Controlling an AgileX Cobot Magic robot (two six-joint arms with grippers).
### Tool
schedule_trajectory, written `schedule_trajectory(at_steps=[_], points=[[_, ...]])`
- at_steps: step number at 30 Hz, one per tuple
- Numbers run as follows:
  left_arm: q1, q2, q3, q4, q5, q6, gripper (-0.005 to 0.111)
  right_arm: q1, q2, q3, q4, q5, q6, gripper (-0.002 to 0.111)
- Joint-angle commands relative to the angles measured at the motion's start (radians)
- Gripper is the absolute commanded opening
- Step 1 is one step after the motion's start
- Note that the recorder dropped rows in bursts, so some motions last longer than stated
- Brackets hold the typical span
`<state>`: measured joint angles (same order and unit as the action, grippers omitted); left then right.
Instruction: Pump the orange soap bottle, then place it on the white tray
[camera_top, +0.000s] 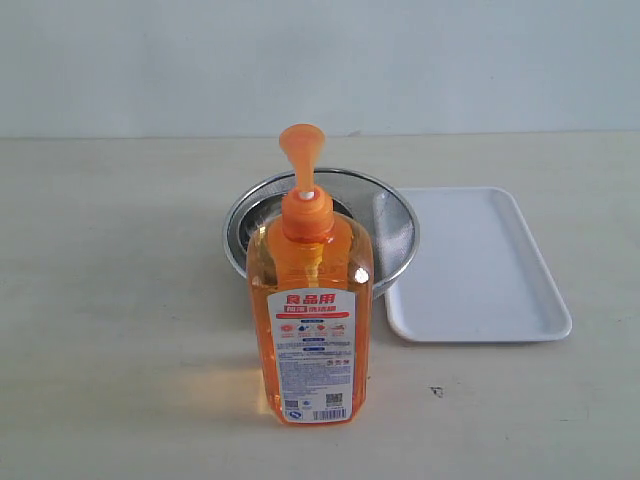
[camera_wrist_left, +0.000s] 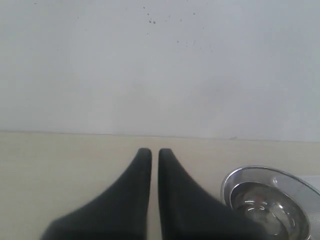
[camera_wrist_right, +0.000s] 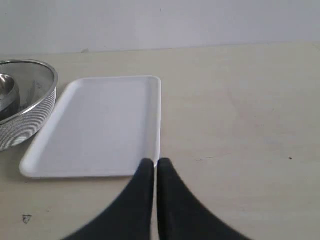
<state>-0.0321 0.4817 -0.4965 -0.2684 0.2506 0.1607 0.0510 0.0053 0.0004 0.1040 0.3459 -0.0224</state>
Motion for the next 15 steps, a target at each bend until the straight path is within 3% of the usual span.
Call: schedule_trajectory(at_steps=[1, 9, 15], points=[[0.003, 0.004, -0.004, -0.012, -0.021, 0.016, 0.005, -0.001, -0.005, 0.0, -0.008, -0.012, -0.002, 0.0], [0.003, 0.113, -0.003, -0.008, -0.011, 0.147, 0.005, -0.001, -0.005, 0.0, -0.008, -0.012, -0.002, 0.0], [-0.003, 0.274, -0.003, -0.011, -0.011, 0.155, 0.005, -0.001, -0.005, 0.0, -0.01, -0.035, -0.001, 0.0]])
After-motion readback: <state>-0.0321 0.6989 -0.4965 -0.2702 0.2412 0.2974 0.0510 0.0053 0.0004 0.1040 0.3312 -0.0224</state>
